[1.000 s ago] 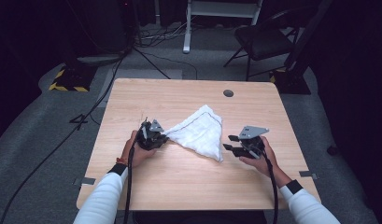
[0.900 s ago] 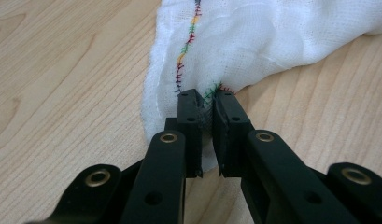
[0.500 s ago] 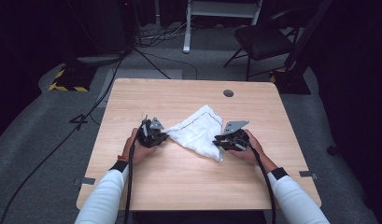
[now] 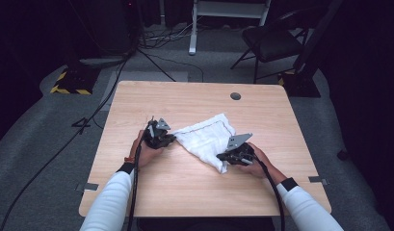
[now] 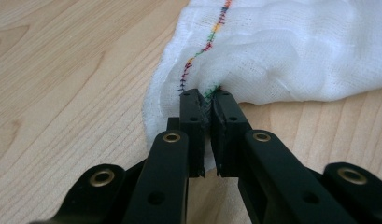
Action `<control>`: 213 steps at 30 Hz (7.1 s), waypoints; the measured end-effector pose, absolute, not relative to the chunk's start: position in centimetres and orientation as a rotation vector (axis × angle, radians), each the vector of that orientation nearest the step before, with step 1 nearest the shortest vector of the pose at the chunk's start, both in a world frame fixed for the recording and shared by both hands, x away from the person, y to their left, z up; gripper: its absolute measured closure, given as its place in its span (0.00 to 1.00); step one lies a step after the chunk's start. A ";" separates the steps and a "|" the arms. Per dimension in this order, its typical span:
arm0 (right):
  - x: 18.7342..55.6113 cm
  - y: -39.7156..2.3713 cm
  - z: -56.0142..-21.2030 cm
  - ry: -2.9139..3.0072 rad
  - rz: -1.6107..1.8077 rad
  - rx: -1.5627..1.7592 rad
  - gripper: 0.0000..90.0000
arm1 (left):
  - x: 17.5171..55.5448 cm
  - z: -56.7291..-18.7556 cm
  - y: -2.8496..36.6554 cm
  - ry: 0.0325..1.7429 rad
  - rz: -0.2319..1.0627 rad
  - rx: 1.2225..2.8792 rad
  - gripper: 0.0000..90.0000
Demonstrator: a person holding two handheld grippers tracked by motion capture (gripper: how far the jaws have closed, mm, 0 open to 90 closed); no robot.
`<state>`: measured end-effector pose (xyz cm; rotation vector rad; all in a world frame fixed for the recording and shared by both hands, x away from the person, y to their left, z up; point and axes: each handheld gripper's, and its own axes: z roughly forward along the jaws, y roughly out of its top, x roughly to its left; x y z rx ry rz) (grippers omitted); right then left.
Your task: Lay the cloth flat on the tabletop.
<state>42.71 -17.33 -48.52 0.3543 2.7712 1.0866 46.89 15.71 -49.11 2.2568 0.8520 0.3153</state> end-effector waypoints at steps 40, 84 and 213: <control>49.3 -21.8 -46.5 2.477 1.019 0.890 0.54 | 46.4 -48.7 15.6 0.877 0.330 2.227 0.35; 47.8 -22.6 -40.6 2.255 1.199 0.762 0.97 | 44.9 -42.5 16.7 0.726 0.481 2.069 0.91; 37.8 -27.2 -46.9 2.599 1.009 0.847 0.96 | 36.2 -47.7 13.3 0.654 0.058 2.406 0.90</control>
